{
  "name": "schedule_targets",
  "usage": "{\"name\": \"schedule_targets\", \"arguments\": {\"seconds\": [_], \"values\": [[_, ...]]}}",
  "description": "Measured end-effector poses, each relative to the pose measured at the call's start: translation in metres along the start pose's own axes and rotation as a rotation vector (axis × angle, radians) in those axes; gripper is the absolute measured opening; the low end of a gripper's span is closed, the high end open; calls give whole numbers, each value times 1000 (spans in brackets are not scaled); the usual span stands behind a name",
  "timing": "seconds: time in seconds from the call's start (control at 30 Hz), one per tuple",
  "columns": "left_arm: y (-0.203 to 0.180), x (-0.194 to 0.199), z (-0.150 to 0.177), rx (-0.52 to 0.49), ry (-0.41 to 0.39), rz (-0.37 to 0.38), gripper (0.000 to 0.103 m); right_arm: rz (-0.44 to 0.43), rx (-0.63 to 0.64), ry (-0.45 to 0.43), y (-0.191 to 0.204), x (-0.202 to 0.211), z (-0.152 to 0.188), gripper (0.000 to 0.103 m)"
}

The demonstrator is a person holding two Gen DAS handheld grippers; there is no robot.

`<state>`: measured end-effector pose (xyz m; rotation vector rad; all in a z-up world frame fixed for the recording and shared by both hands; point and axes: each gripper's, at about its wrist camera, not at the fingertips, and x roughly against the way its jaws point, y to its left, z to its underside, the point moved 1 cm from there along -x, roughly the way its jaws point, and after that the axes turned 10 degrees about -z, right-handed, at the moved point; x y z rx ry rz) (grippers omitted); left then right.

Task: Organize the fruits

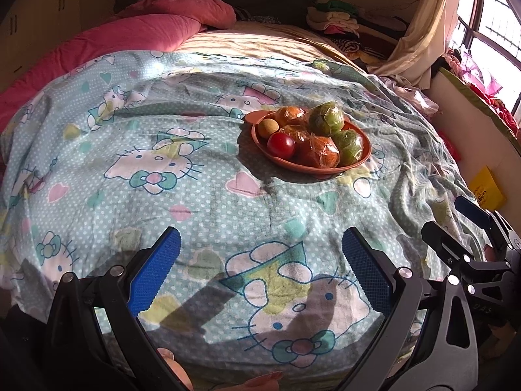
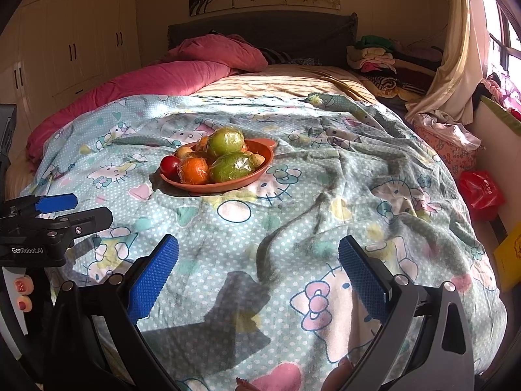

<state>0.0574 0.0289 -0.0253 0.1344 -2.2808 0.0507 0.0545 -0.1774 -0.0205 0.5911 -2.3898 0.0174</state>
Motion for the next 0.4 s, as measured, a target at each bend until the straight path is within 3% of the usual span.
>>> {"name": "schedule_targets", "arguments": {"seconds": [0.23,0.4], "values": [[16,-6,-9,33,-17,-51,93,28,-30,10,-20,-8,-9,99],[39,-27,-25,69,12,-77,93,119,-54,24,-59,-16,-24,99]]}}
